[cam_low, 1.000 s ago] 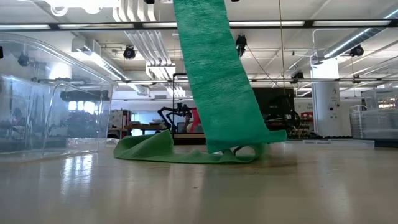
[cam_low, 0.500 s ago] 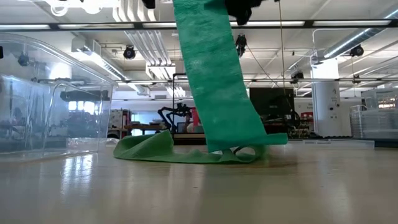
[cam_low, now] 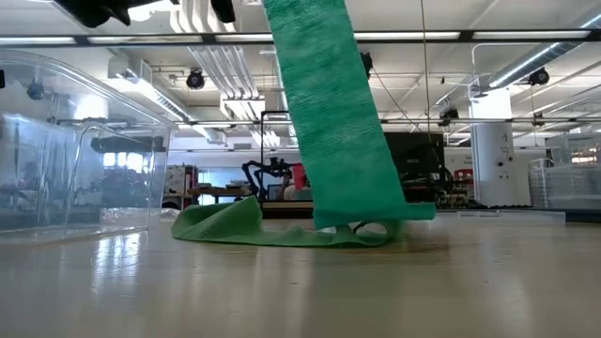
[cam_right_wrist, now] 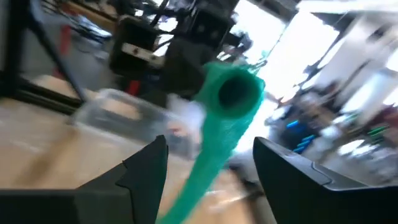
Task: Roll bandage
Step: Roll the light green bandage
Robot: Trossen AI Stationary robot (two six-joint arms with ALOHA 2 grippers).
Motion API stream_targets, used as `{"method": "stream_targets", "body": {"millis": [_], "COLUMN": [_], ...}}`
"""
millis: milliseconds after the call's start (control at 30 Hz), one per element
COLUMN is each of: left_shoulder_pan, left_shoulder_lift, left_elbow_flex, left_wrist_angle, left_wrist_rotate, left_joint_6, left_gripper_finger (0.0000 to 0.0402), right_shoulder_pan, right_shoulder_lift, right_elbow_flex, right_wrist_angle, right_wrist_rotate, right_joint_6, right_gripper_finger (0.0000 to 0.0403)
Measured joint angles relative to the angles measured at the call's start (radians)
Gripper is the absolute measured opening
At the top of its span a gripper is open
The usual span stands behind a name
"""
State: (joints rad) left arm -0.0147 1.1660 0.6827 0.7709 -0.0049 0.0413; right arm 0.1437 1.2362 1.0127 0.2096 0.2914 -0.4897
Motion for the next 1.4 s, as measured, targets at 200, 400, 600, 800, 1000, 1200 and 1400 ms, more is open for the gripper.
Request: {"method": "stream_targets", "body": {"millis": [200,400,600,800,1000,1200,1400], "left_shoulder_pan": [0.000,0.000,0.000,0.000,0.000,0.000,0.000], "left_shoulder_lift": [0.002,0.000,0.000,0.000,0.007,0.008,0.009], "left_elbow_flex": [-0.001,0.001,0.001,0.001,0.003,0.003,0.003], "left_wrist_angle": [0.009,0.012,0.014,0.015,0.043,0.041,0.033], "left_wrist_rotate": [0.017,0.018,0.017,0.014,-0.007,-0.050,-0.049], "left_joint_6": [-0.077,-0.198,-0.314,-0.358,-0.302,-0.262,-0.227], "left_gripper_finger": [0.0011,0.0011,0.0011,0.0011,0.0011,0.0011,0.0011], "right_shoulder_pan": [0.023,0.037,0.056,0.076,0.072,0.065,0.059], "right_shoulder_lift": [0.029,0.029,0.027,0.027,0.044,0.079,0.095], "right_elbow_flex": [0.050,0.068,0.106,0.130,0.130,0.130,0.139], "right_wrist_angle": [-0.005,-0.019,-0.034,-0.039,-0.043,-0.034,-0.040], "right_wrist_rotate": [0.076,0.079,0.078,0.075,0.077,0.080,0.119], "right_joint_6": [-0.114,-0.210,-0.266,-0.120,0.113,0.134,0.120], "right_gripper_finger": [0.0245,0.0249,0.0245,0.0246,0.0228,0.0205,0.0192]}}
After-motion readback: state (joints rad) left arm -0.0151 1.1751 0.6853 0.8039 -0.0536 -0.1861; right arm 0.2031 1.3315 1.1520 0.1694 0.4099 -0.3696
